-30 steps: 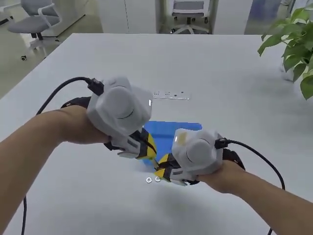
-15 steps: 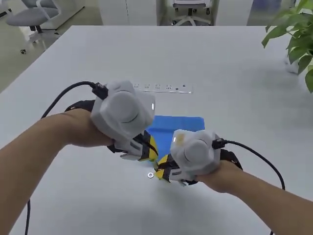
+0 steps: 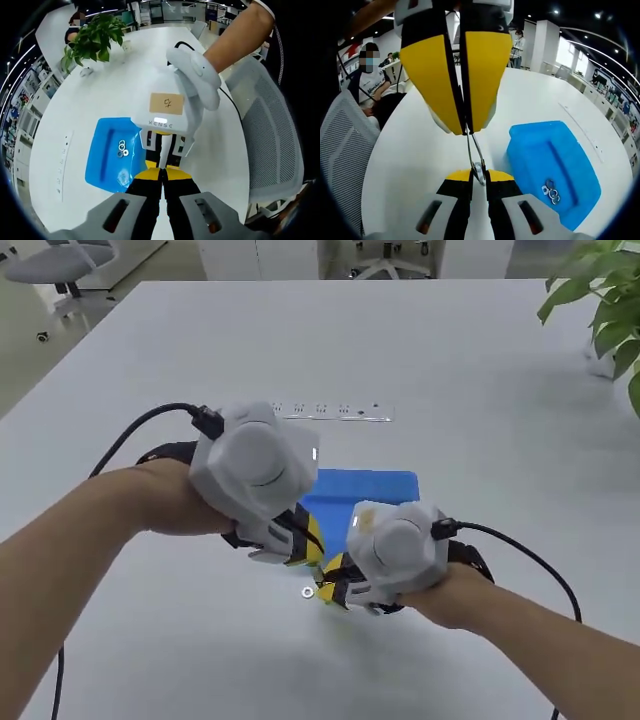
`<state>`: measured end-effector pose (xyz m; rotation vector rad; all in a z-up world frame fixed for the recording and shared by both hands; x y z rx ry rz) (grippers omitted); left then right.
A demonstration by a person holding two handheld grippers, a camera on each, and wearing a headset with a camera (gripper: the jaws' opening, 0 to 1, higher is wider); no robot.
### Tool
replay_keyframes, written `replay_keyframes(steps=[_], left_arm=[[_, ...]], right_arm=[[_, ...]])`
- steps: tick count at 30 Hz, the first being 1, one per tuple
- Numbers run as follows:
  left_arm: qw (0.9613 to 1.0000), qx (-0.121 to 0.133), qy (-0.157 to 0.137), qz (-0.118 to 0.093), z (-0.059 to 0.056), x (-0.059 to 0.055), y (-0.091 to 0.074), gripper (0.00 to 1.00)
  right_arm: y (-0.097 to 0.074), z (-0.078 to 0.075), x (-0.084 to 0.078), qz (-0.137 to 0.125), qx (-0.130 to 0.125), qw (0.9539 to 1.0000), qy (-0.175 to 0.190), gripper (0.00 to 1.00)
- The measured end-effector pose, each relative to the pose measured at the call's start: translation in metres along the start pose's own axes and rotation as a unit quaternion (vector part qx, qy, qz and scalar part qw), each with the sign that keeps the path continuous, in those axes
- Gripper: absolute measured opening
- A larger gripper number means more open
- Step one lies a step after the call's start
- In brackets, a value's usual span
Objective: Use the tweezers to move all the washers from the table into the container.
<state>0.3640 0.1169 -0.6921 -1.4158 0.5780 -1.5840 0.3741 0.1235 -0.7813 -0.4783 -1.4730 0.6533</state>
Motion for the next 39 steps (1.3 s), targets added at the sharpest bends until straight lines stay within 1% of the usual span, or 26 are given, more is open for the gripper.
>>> replay_keyframes(steps=[9, 13, 21, 35, 39], left_arm=[[1.0000, -0.008, 0.000, 0.003, -0.0012, -0.0010, 0.0047, 0.05], [1.0000, -0.007, -0.002, 0.001, 0.0008, -0.0001, 0.0055, 0.05], [0.9999, -0.008, -0.011, -0.002, 0.0020, 0.0014, 0.0078, 0.05], [0.9999, -0.007, -0.009, -0.001, 0.0021, 0.0013, 0.0091, 0.05], [1.0000, -0.007, -0.006, -0.002, 0.0007, 0.0033, 0.0084, 0.05]], right_arm=[[0.0019, -0.0001, -0.0049, 0.002, 0.003, 1.0000, 0.006, 0.12], [0.0013, -0.0006, -0.0049, -0.001, 0.003, 1.0000, 0.009, 0.12], [0.0019, -0.0005, -0.0059, -0.005, 0.005, 0.9996, 0.027, 0.10], [0.0010, 0.0018, -0.0064, -0.002, 0.006, 0.9997, 0.025, 0.09], [-0.0002, 0.0030, -0.0059, -0.003, 0.005, 0.9997, 0.026, 0.09]])
Point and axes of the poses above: the centre of the closed fingertips' face, and the gripper's own axes: y roughly forward along the fingers, z roughly to its left, x roughly out of its top, the point moved 2 cm from there along -y, roughly backward along the fingers, and after that the axes turned 10 degrees about x, right-handed, at the moved point
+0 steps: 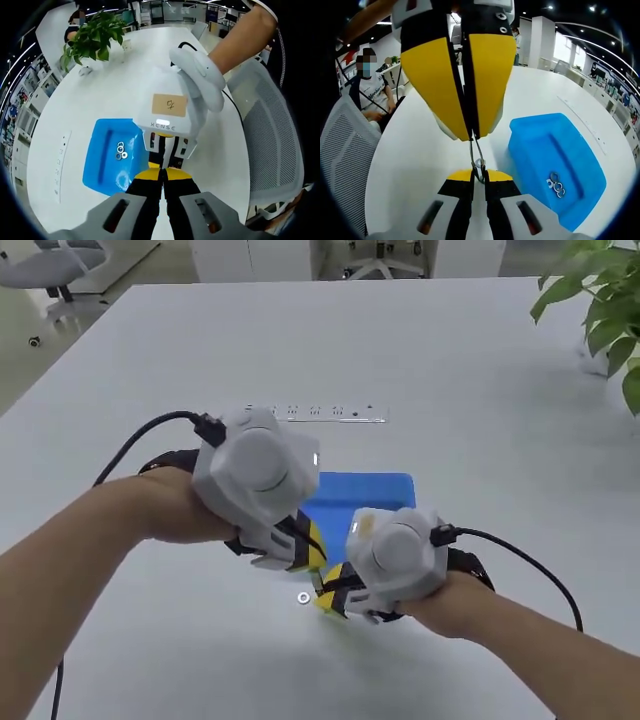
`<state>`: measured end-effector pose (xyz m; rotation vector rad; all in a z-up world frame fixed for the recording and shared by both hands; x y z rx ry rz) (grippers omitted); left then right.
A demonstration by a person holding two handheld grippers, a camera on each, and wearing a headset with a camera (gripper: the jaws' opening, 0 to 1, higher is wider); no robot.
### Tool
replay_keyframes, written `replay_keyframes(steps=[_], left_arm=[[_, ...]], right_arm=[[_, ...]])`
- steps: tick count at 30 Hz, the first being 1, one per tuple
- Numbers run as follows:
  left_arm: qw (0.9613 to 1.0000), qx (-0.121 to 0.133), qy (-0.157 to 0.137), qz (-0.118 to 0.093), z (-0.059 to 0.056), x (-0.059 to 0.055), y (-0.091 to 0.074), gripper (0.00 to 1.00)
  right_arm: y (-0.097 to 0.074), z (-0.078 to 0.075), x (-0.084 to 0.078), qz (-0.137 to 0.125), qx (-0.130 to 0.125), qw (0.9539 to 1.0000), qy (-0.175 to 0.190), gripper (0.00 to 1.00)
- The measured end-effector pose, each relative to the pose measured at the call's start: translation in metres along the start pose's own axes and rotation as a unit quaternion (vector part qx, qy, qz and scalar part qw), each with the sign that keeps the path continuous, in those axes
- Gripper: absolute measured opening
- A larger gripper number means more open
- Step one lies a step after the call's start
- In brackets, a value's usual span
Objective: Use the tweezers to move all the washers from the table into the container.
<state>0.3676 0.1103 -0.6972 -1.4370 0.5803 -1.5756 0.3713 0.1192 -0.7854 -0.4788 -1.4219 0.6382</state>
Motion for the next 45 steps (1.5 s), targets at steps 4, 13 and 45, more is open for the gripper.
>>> replay_keyframes(steps=[4, 13, 45], left_arm=[[1.0000, 0.000, 0.001, -0.002, 0.000, 0.002, -0.003, 0.05], [0.9999, 0.005, 0.011, -0.004, 0.003, 0.010, -0.016, 0.05], [0.9981, 0.042, 0.036, -0.026, 0.045, 0.043, -0.052, 0.05]], right_arm=[[-0.003, 0.002, 0.002, 0.000, 0.000, 1.0000, -0.003, 0.09], [-0.012, 0.001, 0.015, -0.007, -0.004, 0.9999, -0.012, 0.09], [-0.050, -0.036, 0.061, -0.014, -0.033, 0.9983, -0.047, 0.09]])
Point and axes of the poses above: the centre of the closed fingertips' face, and the gripper's own axes: y roughly forward along the fingers, z roughly to its left, x roughly out of its top, the point moved 2 cm from there along -y, roughly backward along the fingers, and after that the axes turned 10 degrees about x, right-handed, at the moved point
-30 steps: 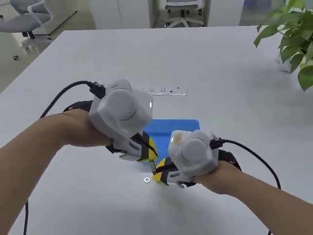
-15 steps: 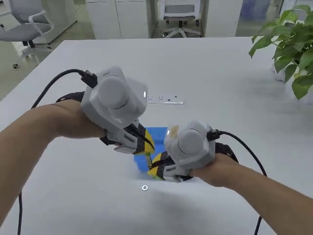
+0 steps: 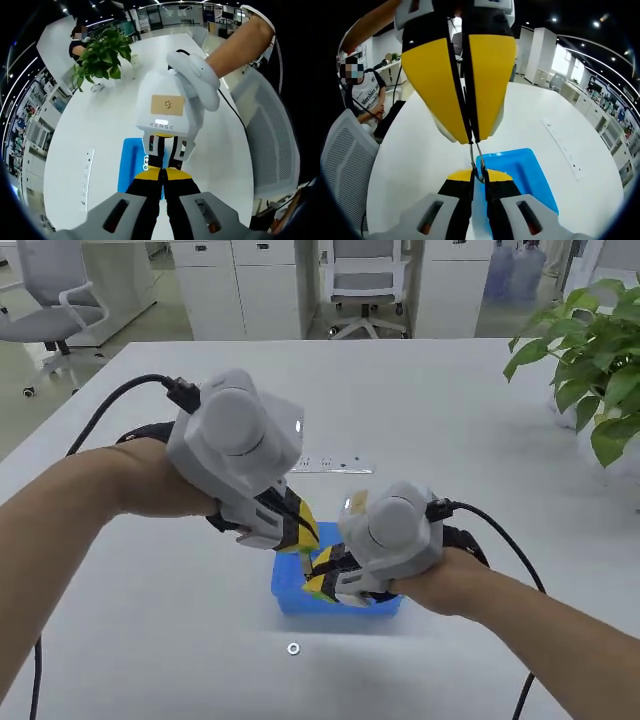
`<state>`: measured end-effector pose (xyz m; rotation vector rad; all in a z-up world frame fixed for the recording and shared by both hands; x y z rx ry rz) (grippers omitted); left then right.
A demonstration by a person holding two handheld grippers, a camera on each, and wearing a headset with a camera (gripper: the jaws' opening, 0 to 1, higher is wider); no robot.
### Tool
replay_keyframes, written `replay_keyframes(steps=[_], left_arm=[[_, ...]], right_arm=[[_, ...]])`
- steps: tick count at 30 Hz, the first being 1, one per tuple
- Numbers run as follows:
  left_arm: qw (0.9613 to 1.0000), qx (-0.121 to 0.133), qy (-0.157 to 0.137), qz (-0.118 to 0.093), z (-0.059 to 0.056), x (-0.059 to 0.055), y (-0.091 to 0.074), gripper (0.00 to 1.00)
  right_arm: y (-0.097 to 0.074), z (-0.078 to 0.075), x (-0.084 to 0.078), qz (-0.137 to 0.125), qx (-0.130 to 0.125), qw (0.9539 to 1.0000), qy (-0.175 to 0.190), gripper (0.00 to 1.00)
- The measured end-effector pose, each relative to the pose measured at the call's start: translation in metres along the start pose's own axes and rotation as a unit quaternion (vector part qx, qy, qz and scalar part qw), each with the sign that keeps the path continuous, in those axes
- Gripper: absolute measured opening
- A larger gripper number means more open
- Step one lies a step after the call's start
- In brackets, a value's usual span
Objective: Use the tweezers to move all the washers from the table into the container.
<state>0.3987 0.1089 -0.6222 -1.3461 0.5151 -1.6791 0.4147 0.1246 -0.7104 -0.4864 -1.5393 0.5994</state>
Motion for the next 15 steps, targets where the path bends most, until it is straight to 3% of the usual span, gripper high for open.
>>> replay_keyframes(steps=[15], left_arm=[[1.0000, 0.001, 0.002, -0.004, 0.022, -0.006, 0.016, 0.05]], right_arm=[[0.004, -0.026, -0.009, -0.003, -0.004, 1.0000, 0.008, 0.09]])
Point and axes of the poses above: the centre of the closed fingertips' face, and the gripper's own axes: y roughly forward along the fingers, z roughly to its left, x roughly out of its top, the point moved 2 cm from there along -y, roughly backward along the fingers, and after that the axes turned 10 degrees about x, right-handed, at the moved point
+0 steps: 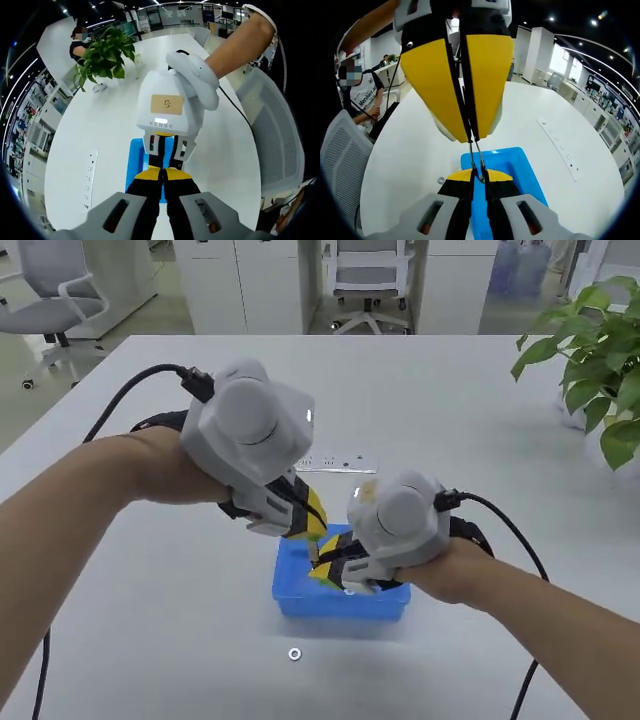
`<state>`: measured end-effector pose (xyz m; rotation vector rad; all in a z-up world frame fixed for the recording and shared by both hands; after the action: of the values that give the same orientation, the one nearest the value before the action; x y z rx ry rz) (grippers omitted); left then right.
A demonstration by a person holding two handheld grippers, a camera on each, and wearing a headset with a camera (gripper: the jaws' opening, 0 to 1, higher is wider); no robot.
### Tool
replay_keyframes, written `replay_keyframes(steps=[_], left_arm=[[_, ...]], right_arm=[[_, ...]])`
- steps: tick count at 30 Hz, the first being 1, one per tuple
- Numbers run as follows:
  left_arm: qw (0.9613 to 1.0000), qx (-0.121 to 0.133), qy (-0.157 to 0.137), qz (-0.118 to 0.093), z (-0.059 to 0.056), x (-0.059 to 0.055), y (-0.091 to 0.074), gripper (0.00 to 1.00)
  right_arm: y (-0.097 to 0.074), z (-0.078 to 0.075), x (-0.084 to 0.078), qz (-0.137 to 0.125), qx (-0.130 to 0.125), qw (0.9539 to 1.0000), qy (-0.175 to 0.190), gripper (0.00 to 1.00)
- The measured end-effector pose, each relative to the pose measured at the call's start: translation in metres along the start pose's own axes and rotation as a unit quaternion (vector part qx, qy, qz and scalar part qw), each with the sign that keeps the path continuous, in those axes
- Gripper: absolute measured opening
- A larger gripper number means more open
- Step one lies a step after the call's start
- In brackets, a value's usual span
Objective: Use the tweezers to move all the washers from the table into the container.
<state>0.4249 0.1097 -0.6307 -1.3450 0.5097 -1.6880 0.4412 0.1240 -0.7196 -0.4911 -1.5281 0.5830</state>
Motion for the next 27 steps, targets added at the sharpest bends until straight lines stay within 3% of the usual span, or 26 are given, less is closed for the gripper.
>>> replay_keyframes(steps=[27], left_arm=[[0.9995, -0.028, -0.008, 0.008, 0.011, -0.024, 0.045, 0.05]], right_arm=[[0.023, -0.021, -0.039, 0.019, 0.011, 0.9993, 0.031, 0.10]])
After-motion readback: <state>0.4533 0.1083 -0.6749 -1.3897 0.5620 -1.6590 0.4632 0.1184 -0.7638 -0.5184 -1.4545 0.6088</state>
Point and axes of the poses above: the centre of the closed fingertips' face, and the gripper's own axes: y roughly forward along the fingers, z roughly to its left, x roughly out of its top, the point moved 2 cm from there along -y, roughly backward along the fingers, and after that the axes turned 10 degrees about x, right-handed, at the moved point
